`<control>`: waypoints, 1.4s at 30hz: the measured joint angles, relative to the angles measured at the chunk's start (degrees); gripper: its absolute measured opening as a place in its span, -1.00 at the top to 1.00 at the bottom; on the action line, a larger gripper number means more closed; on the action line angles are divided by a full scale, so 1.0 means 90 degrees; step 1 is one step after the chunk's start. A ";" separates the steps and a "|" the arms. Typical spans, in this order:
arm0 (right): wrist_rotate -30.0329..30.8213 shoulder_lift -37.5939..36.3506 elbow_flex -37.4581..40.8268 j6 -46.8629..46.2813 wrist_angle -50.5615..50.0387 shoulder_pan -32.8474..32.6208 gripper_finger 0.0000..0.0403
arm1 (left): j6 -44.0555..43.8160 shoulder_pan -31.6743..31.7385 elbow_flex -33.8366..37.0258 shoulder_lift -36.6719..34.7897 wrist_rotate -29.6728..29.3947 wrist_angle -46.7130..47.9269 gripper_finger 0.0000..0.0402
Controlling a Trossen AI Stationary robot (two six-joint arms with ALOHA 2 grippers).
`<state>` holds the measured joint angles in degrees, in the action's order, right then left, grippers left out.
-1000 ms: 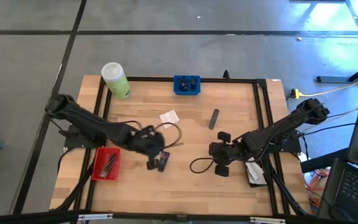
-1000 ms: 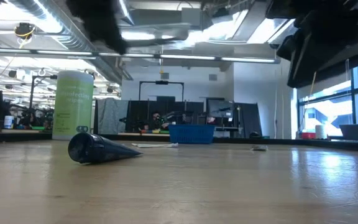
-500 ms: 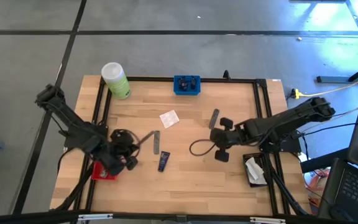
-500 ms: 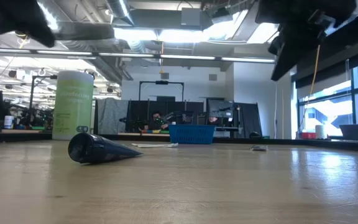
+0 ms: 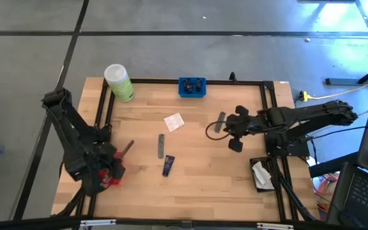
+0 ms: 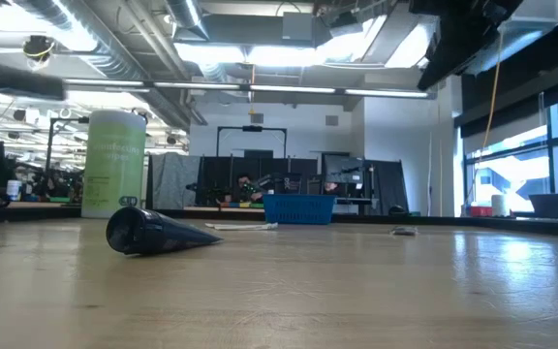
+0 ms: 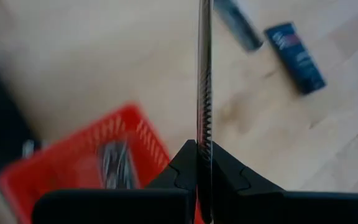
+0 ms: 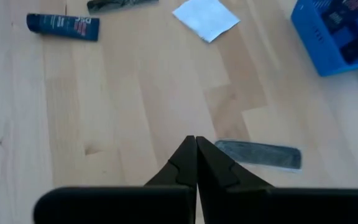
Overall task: Pick & Place Travel size toiletries
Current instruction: Put the black hair comb into the red basket
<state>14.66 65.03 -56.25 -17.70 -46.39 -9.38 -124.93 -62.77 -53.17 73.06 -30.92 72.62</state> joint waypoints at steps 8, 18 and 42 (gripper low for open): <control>-0.0005 -0.0307 0.0000 0.0211 -0.0195 0.0149 1.00 | -0.1593 -0.0894 -0.0199 0.0667 0.0959 -0.0054 0.95; -0.0007 -0.0359 0.0000 0.0345 -0.0305 0.0218 1.00 | -0.1699 -0.0939 -0.1027 0.1508 0.1558 0.0345 0.95; -0.0130 -0.0359 0.0000 0.0175 -0.0295 0.0211 0.99 | -0.1373 -0.0638 -0.1025 0.2570 0.2744 -0.0024 0.81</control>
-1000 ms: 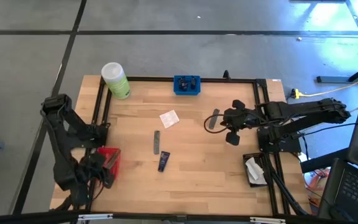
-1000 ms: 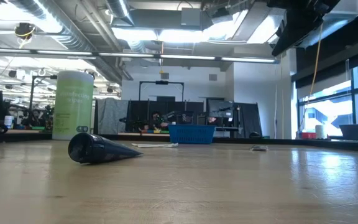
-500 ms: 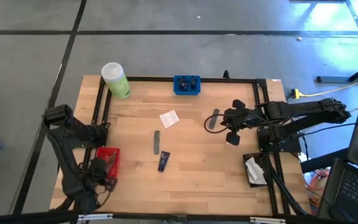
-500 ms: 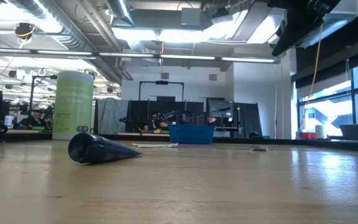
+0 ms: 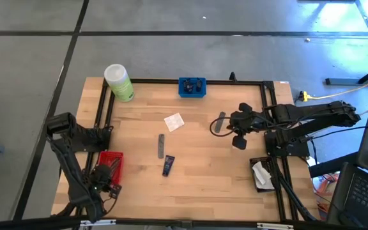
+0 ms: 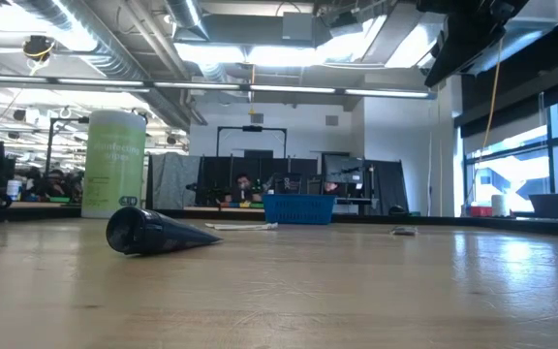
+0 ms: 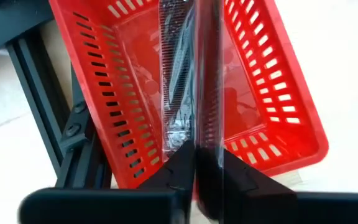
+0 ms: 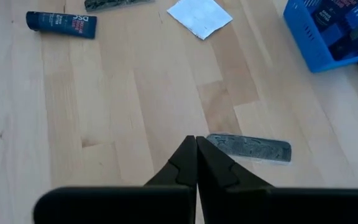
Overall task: Pick & Place Travel size toiletries
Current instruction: Put the black hair comb into the red basket, then put the white bandage pad into the black basket
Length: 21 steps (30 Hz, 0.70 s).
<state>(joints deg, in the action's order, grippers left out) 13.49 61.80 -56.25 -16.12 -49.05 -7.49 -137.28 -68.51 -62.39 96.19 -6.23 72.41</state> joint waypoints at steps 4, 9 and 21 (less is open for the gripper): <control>-0.0076 0.0000 0.0000 -0.0007 0.0021 0.0000 0.99 | 0.0143 0.0002 0.0000 -0.0028 -0.0001 0.0021 0.62; -0.0074 0.0000 0.0000 -0.0007 0.0021 0.0000 0.98 | 0.0428 0.0084 0.0002 -0.0061 0.0227 0.0190 0.35; -0.0074 0.0002 0.0000 0.0180 0.0021 0.0000 0.98 | 0.1172 0.0561 0.0002 -0.0679 0.1078 0.0860 0.18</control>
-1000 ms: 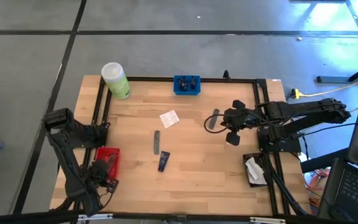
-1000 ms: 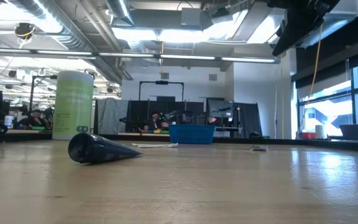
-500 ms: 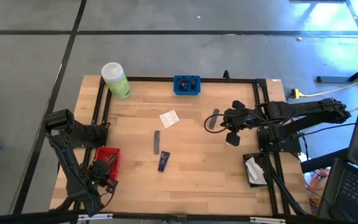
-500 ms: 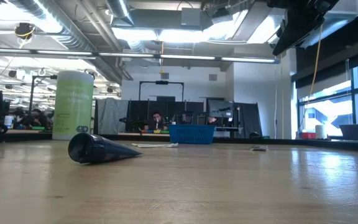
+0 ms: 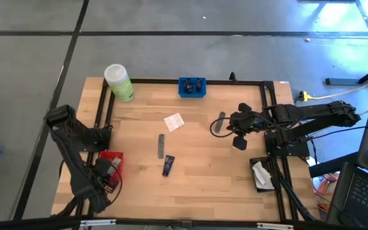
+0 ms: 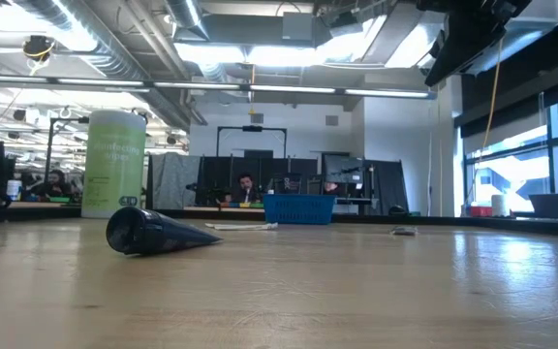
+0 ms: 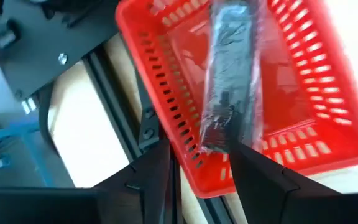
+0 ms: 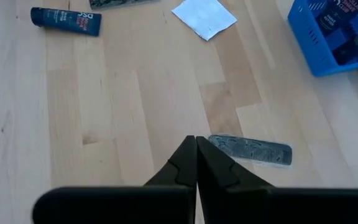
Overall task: Pick & Place Travel size toiletries
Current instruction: Put the white bandage pad into the black basket
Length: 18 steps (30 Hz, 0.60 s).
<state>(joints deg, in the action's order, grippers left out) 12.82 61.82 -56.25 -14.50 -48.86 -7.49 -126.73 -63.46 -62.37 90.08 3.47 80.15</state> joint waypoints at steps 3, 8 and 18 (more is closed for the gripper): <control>-0.0003 0.0000 0.0000 -0.0082 0.0039 0.0000 0.98 | 0.0233 0.0113 0.0000 -0.0354 -0.0563 0.0081 0.19; -0.0304 0.0000 0.0000 -0.0155 0.0335 0.0000 0.97 | 0.0835 0.0346 -0.0002 -0.0941 -0.2964 0.0139 0.19; -0.0431 0.0000 0.0001 -0.0174 0.0888 -0.0001 0.83 | 0.2773 0.1066 -0.0002 -0.1326 -0.6286 0.0081 0.21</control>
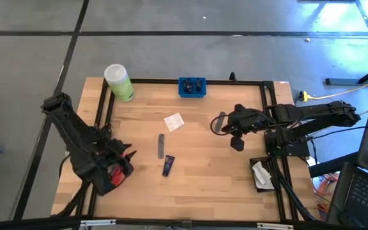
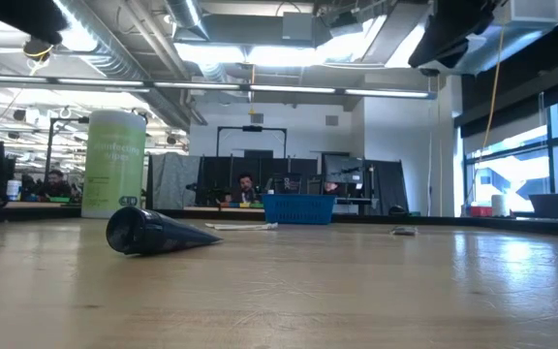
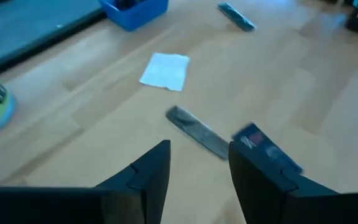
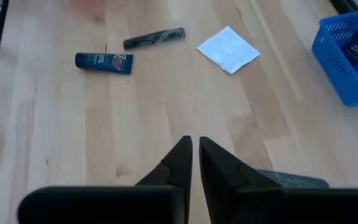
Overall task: Pick & Place Travel size toiletries
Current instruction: Put the white bandage pad into the black basket
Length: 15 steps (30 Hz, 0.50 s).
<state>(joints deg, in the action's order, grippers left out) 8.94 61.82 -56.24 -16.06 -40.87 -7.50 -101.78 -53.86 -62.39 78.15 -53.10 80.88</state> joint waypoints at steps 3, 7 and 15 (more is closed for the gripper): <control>0.0002 0.0000 -0.0001 -0.0084 0.0064 -0.0026 0.80 | 0.0216 0.0326 0.0000 0.0009 -0.0120 -0.0017 0.21; 0.0003 0.0005 0.0001 -0.0118 0.0255 -0.0085 0.77 | 0.0655 0.0735 0.0000 0.0101 -0.0242 -0.0100 0.21; 0.0008 0.0025 0.0001 -0.0167 0.0270 -0.0259 0.77 | 0.2059 0.1694 0.0000 0.0388 -0.0333 -0.1219 0.21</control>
<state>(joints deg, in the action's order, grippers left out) 9.02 62.04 -56.23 -17.57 -38.44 -9.83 -83.24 -38.61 -62.39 81.64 -56.10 69.91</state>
